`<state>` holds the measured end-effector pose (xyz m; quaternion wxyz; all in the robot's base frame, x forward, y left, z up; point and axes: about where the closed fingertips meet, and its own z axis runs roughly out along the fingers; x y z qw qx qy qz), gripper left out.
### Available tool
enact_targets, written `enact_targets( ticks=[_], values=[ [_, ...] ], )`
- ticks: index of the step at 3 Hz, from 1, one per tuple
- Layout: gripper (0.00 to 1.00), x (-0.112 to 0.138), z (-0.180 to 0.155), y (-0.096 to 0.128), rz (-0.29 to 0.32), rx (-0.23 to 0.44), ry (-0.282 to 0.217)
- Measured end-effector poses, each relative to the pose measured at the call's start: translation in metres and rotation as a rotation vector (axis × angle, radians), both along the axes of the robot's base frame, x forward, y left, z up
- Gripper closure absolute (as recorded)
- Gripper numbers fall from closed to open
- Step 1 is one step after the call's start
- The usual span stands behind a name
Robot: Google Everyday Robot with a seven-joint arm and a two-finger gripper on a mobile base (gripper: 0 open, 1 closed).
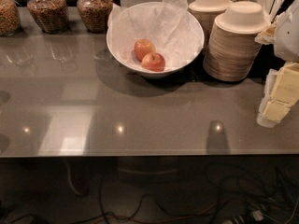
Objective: Pick apple from white bowl
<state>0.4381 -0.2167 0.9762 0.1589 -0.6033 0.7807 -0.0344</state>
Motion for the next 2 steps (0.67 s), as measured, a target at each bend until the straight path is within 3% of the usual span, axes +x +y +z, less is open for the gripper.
enact_targets(
  ticks=[1, 2],
  values=[
    [0.0, 0.0001, 0.0, 0.0001, 0.0, 0.0, 0.0],
    [0.0, 0.0083, -0.0014, 0.0098, 0.0, 0.041, -0.03]
  ],
)
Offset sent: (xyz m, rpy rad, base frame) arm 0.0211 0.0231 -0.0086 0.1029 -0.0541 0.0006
